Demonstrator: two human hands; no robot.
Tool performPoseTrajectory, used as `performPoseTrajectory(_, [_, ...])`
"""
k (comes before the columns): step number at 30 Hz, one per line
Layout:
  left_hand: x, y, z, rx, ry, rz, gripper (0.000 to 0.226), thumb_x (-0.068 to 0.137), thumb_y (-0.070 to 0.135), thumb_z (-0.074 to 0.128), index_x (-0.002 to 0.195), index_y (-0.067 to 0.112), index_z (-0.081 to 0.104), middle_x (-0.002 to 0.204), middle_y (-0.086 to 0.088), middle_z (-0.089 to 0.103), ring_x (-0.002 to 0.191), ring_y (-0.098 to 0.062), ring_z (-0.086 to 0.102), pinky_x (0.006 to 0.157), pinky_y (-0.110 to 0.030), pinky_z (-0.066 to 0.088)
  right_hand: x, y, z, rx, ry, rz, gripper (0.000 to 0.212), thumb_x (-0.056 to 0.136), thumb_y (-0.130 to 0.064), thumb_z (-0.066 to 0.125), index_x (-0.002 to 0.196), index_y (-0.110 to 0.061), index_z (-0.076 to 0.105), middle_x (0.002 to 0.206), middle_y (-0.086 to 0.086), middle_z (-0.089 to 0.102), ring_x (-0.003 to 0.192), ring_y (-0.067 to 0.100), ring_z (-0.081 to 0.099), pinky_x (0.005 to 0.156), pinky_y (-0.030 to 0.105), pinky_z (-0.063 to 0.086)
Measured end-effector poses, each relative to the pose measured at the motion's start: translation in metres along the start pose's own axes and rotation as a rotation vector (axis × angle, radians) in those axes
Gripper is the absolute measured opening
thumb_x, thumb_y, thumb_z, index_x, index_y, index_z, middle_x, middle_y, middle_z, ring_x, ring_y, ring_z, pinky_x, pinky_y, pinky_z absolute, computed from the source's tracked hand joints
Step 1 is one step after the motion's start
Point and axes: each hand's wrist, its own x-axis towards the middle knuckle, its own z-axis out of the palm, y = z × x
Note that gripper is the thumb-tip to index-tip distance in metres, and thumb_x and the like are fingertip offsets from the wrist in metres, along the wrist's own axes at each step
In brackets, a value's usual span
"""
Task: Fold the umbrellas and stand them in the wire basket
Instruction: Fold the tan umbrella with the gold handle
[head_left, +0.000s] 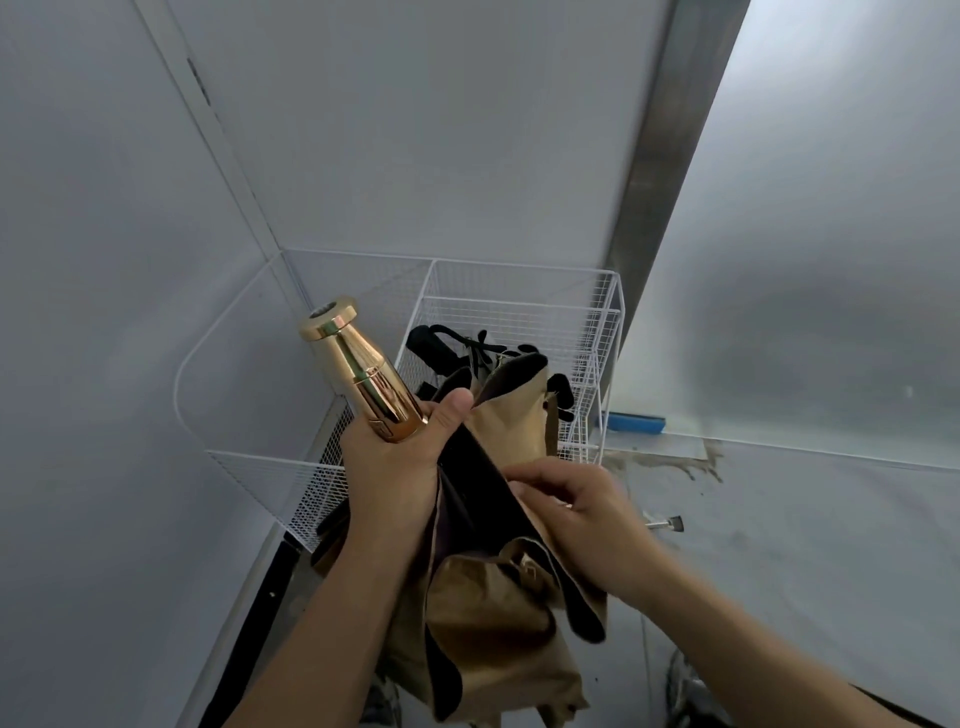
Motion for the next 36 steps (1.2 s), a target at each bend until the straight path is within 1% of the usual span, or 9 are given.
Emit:
performPoseTrajectory(5, [0.003, -0.005, 0.002, 0.101, -0.010, 0.065, 0.018, 0.077, 0.010, 0.081, 0.069, 0.009, 0.065, 0.061, 0.005, 0.066, 0.061, -0.007, 0.064, 0.062, -0.021, 0.054, 0.002, 0.003, 0.007, -0.073, -0.051, -0.020, 0.025, 0.091, -0.040, 0.062, 0.114, -0.036, 0.071, 0.106, -0.021, 0.067, 0.103, -0.001, 0.061, 0.094, 0.030, 0.050])
performPoseTrajectory(8, [0.005, -0.007, 0.000, 0.130, 0.003, 0.090, 0.019, 0.081, 0.006, 0.075, 0.070, 0.018, 0.066, 0.066, 0.009, 0.069, 0.064, -0.003, 0.066, 0.062, -0.018, 0.052, 0.001, 0.001, 0.003, -0.039, -0.129, 0.088, 0.071, 0.066, -0.070, 0.067, 0.129, -0.040, 0.057, 0.121, -0.021, 0.058, 0.114, -0.001, 0.055, 0.100, 0.033, 0.048])
performPoseTrajectory(11, [0.002, -0.004, 0.002, 0.085, -0.041, 0.106, 0.029, 0.081, 0.000, 0.073, 0.064, 0.022, 0.065, 0.064, 0.009, 0.068, 0.062, -0.003, 0.064, 0.060, -0.017, 0.052, 0.002, 0.001, 0.002, -0.167, -0.169, 0.154, 0.096, 0.056, -0.069, 0.077, 0.141, -0.042, 0.040, 0.132, -0.022, 0.048, 0.123, 0.003, 0.046, 0.106, 0.034, 0.041])
performPoseTrajectory(19, [-0.008, 0.005, 0.005, -0.295, -0.295, -0.090, 0.027, 0.074, -0.007, 0.074, 0.066, 0.015, 0.059, 0.088, -0.012, 0.074, 0.082, -0.022, 0.070, 0.076, -0.041, 0.054, 0.004, -0.005, -0.007, 0.058, -0.346, 0.179, 0.029, 0.052, -0.033, 0.083, 0.077, -0.034, 0.069, 0.073, -0.013, 0.067, 0.072, 0.003, 0.063, 0.067, 0.023, 0.052])
performPoseTrajectory(22, [-0.007, 0.012, -0.002, -0.312, -0.491, -0.110, 0.024, 0.074, 0.000, 0.073, 0.078, 0.013, 0.053, 0.107, -0.015, 0.073, 0.088, -0.019, 0.071, 0.074, -0.033, 0.054, 0.001, -0.009, -0.012, 0.123, -0.403, 0.276, 0.034, 0.064, -0.015, 0.083, 0.085, -0.022, 0.057, 0.081, -0.006, 0.062, 0.077, 0.007, 0.061, 0.071, 0.022, 0.054])
performPoseTrajectory(25, [-0.005, 0.012, -0.007, -0.337, -0.614, -0.131, 0.029, 0.072, 0.007, 0.076, 0.091, 0.013, 0.055, 0.108, -0.020, 0.072, 0.107, -0.029, 0.068, 0.087, -0.038, 0.058, 0.001, 0.000, -0.014, 0.140, -0.456, 0.351, 0.054, 0.056, -0.032, 0.078, 0.104, -0.017, 0.058, 0.098, 0.006, 0.067, 0.093, 0.021, 0.065, 0.092, 0.040, 0.055])
performPoseTrajectory(30, [-0.007, 0.006, 0.004, -0.243, -0.305, -0.131, 0.022, 0.080, -0.005, 0.071, 0.078, 0.013, 0.059, 0.073, -0.019, 0.066, 0.076, -0.036, 0.071, 0.071, -0.044, 0.058, -0.001, -0.012, -0.011, 0.206, -0.409, 0.340, 0.027, 0.078, -0.016, 0.073, 0.100, -0.024, 0.059, 0.093, -0.002, 0.068, 0.083, 0.008, 0.067, 0.081, 0.026, 0.056])
performPoseTrajectory(33, [-0.002, -0.001, -0.001, 0.021, -0.208, 0.034, 0.014, 0.084, 0.005, 0.073, 0.082, 0.010, 0.060, 0.075, -0.013, 0.072, 0.076, -0.027, 0.072, 0.075, -0.044, 0.057, 0.004, -0.009, -0.019, 0.302, -0.288, 0.235, 0.046, 0.078, -0.038, 0.073, 0.122, -0.030, 0.062, 0.115, -0.005, 0.070, 0.104, 0.011, 0.068, 0.092, 0.033, 0.054])
performPoseTrajectory(36, [0.001, -0.005, -0.005, 0.268, -0.203, 0.211, 0.010, 0.084, 0.014, 0.074, 0.082, 0.008, 0.066, 0.077, -0.005, 0.072, 0.076, -0.013, 0.069, 0.072, -0.020, 0.053, 0.006, -0.005, -0.026, 0.242, -0.281, 0.207, 0.061, 0.070, -0.050, 0.078, 0.125, -0.033, 0.060, 0.121, -0.011, 0.068, 0.112, 0.008, 0.065, 0.096, 0.033, 0.053])
